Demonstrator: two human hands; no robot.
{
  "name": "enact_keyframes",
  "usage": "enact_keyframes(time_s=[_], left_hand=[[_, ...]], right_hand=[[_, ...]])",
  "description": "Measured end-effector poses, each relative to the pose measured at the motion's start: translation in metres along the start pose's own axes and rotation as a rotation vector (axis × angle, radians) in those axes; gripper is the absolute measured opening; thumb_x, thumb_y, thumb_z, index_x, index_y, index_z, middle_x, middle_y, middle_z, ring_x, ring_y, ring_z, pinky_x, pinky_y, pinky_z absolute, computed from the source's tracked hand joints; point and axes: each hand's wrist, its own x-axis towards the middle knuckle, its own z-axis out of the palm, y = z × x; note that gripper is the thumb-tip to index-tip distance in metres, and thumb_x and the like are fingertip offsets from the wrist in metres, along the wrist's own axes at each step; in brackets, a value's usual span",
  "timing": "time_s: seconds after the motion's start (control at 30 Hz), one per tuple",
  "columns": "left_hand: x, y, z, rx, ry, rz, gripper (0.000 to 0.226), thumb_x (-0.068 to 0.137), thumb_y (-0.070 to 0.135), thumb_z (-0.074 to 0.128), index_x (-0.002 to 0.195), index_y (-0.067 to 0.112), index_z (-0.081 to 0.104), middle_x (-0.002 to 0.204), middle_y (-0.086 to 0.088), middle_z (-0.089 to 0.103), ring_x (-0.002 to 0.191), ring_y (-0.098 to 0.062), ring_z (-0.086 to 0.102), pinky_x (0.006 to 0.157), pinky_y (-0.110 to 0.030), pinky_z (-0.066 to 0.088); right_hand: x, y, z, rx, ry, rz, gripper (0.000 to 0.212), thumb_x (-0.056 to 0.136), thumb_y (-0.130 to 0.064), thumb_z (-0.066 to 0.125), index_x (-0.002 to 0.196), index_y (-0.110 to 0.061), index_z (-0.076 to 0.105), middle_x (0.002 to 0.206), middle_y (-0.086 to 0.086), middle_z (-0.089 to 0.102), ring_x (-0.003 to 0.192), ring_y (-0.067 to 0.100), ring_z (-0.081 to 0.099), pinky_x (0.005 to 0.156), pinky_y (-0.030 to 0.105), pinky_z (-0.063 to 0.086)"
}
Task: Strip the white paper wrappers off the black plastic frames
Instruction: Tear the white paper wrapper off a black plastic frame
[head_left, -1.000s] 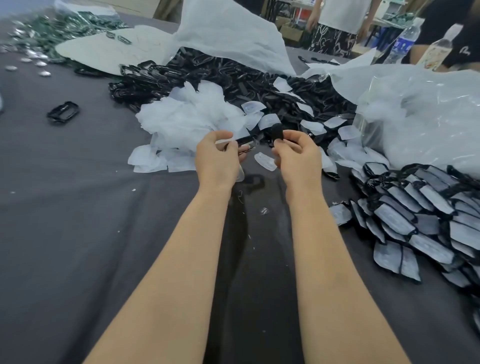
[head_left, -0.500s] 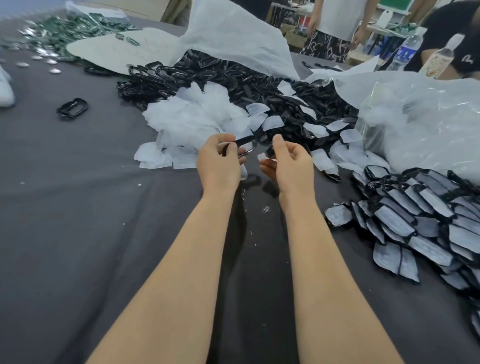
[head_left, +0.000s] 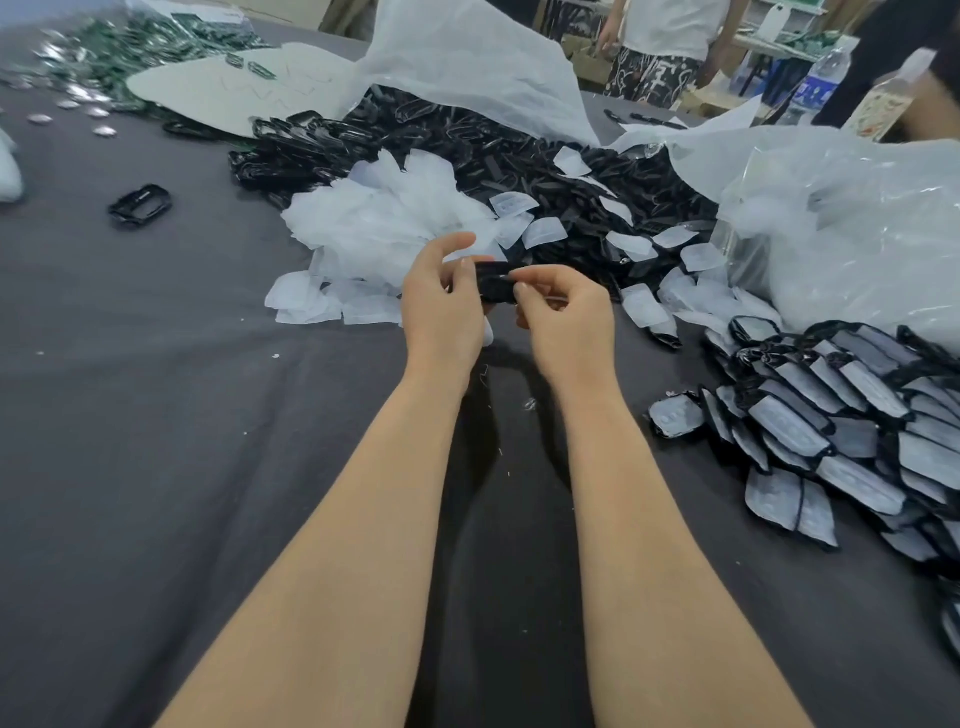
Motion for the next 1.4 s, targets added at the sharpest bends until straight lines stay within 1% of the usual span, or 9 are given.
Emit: enact_keyframes(time_s=[0.1, 0.27, 0.43, 0.67, 0.83, 0.93, 1.07, 1.23, 1.4], left_hand=[[-0.0004, 0.0012, 0.002, -0.005, -0.065, 0.001, 0.019, 0.099, 0.009, 0.043, 0.104, 0.022, 0.056, 0.089, -0.004, 0.068, 0.072, -0.02, 0.059, 0.069, -0.032, 0.055], [-0.0001, 0.0014, 0.0025, -0.058, -0.108, -0.015, 0.015, 0.099, 0.011, 0.048, 0.092, 0.021, 0.058, 0.078, -0.004, 0.064, 0.078, -0.023, 0.057, 0.067, -0.033, 0.05], [-0.0005, 0.0012, 0.0023, -0.041, -0.102, -0.022, 0.01, 0.098, 0.017, 0.051, 0.093, 0.019, 0.059, 0.089, -0.011, 0.067, 0.079, -0.025, 0.059, 0.072, -0.039, 0.054], [0.0019, -0.0037, 0.0017, -0.004, -0.127, -0.11, 0.011, 0.098, 0.013, 0.05, 0.093, 0.014, 0.059, 0.086, -0.002, 0.067, 0.071, -0.01, 0.068, 0.054, -0.014, 0.05], [0.0039, -0.0052, 0.0022, -0.018, -0.034, -0.109, 0.011, 0.099, 0.011, 0.048, 0.103, 0.01, 0.058, 0.089, -0.003, 0.067, 0.065, -0.007, 0.067, 0.061, -0.023, 0.057], [0.0054, -0.0063, 0.0018, 0.007, 0.011, -0.093, 0.012, 0.098, 0.013, 0.049, 0.103, 0.008, 0.059, 0.093, -0.007, 0.068, 0.075, -0.015, 0.067, 0.069, -0.032, 0.058], [0.006, -0.0058, 0.0022, 0.028, 0.004, -0.087, 0.011, 0.098, 0.015, 0.05, 0.101, 0.011, 0.06, 0.091, -0.004, 0.067, 0.078, -0.016, 0.067, 0.061, -0.025, 0.056], [0.0058, -0.005, 0.0021, 0.056, -0.02, -0.105, 0.012, 0.097, 0.019, 0.052, 0.101, 0.013, 0.061, 0.099, -0.006, 0.066, 0.093, -0.024, 0.068, 0.07, -0.033, 0.059], [0.0059, -0.0039, 0.0013, 0.008, 0.01, -0.131, 0.008, 0.097, 0.015, 0.051, 0.099, 0.013, 0.059, 0.088, -0.001, 0.065, 0.074, -0.015, 0.068, 0.065, -0.027, 0.057]], right_hand=[[0.001, 0.0, 0.0001, -0.063, 0.01, -0.027, 0.013, 0.09, -0.009, 0.059, 0.091, -0.02, 0.066, 0.099, 0.012, 0.064, 0.088, 0.021, 0.063, 0.087, 0.04, 0.053], [0.0019, 0.0022, -0.0008, 0.056, 0.09, 0.046, 0.018, 0.088, -0.018, 0.066, 0.098, -0.016, 0.052, 0.091, 0.002, 0.058, 0.087, 0.021, 0.063, 0.082, 0.037, 0.055], [0.0041, 0.0035, 0.0004, 0.188, 0.079, 0.102, 0.012, 0.089, -0.016, 0.065, 0.096, -0.013, 0.056, 0.084, 0.006, 0.064, 0.056, 0.006, 0.062, 0.058, 0.019, 0.053], [0.0053, 0.0084, -0.0001, 0.193, 0.125, 0.132, 0.01, 0.092, -0.018, 0.063, 0.096, -0.012, 0.057, 0.085, 0.006, 0.064, 0.058, 0.01, 0.062, 0.067, 0.029, 0.055], [0.006, 0.0056, 0.0014, 0.353, 0.03, 0.167, 0.006, 0.091, -0.015, 0.063, 0.096, -0.015, 0.059, 0.079, -0.001, 0.065, 0.054, 0.0, 0.062, 0.057, 0.016, 0.051], [0.0049, 0.0041, 0.0028, 0.363, -0.03, 0.146, 0.011, 0.09, -0.01, 0.063, 0.096, -0.018, 0.058, 0.081, -0.003, 0.065, 0.059, -0.001, 0.063, 0.059, 0.015, 0.05], [0.0055, 0.0045, 0.0034, 0.324, 0.003, 0.13, 0.01, 0.091, -0.01, 0.061, 0.101, -0.014, 0.059, 0.082, -0.002, 0.065, 0.06, 0.001, 0.063, 0.063, 0.017, 0.053], [0.0059, 0.0057, 0.0031, 0.352, 0.023, 0.182, 0.01, 0.092, -0.013, 0.061, 0.102, -0.013, 0.06, 0.08, -0.004, 0.064, 0.055, -0.003, 0.061, 0.059, 0.014, 0.051], [0.0057, 0.0028, 0.0049, 0.423, -0.016, 0.226, 0.013, 0.091, -0.014, 0.063, 0.104, -0.013, 0.058, 0.08, -0.003, 0.062, 0.059, 0.001, 0.061, 0.059, 0.016, 0.05]])
